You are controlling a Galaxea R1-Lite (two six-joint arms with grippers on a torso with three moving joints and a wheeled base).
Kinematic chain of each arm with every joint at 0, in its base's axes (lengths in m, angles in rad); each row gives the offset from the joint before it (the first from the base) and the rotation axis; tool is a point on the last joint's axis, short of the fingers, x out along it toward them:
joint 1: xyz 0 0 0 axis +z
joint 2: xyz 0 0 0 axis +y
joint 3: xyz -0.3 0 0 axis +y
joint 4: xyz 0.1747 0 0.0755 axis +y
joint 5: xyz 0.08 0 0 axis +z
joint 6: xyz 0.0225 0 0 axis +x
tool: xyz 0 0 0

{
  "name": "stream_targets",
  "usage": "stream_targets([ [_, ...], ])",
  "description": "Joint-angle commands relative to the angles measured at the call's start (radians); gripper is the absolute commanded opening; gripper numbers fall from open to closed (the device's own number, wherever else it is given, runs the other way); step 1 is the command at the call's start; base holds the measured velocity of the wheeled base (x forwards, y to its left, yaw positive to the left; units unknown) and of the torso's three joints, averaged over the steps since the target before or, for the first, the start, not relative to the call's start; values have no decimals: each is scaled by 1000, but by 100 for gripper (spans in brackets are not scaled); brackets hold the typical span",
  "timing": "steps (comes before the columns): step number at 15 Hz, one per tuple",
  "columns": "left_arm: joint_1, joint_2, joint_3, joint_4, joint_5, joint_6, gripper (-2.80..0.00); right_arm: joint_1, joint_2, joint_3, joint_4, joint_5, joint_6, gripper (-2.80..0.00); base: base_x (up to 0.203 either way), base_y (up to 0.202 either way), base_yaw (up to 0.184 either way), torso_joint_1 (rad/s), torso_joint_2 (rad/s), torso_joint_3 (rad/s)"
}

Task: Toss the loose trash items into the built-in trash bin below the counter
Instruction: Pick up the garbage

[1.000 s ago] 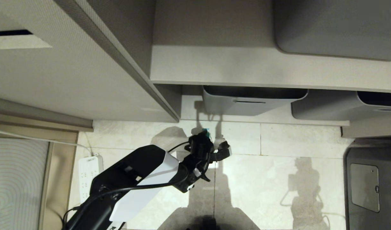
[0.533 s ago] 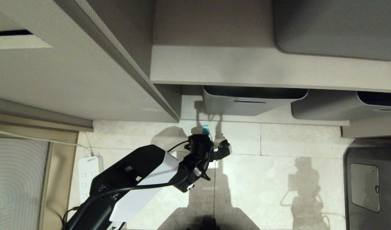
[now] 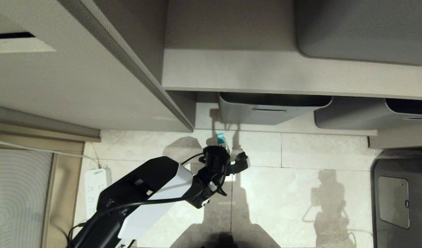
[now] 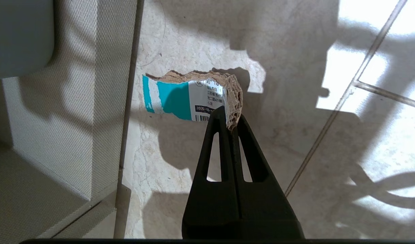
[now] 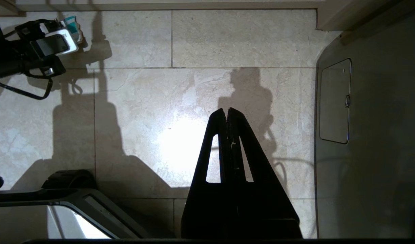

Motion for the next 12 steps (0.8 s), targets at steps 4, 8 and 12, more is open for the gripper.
stream_targets([
  [4, -24, -132, 150, -2, 5, -22, -280, 0, 1, 2, -1, 0, 1, -280, 0, 0, 0, 0, 0, 0],
  [8, -55, -291, 356, 2, 19, -116, -280, 0, 1, 2, -1, 0, 1, -280, 0, 0, 0, 0, 0, 0],
  [12, -58, -439, 594, -1, 67, -225, -280, 0, 1, 2, -1, 0, 1, -280, 0, 0, 0, 0, 0, 0],
])
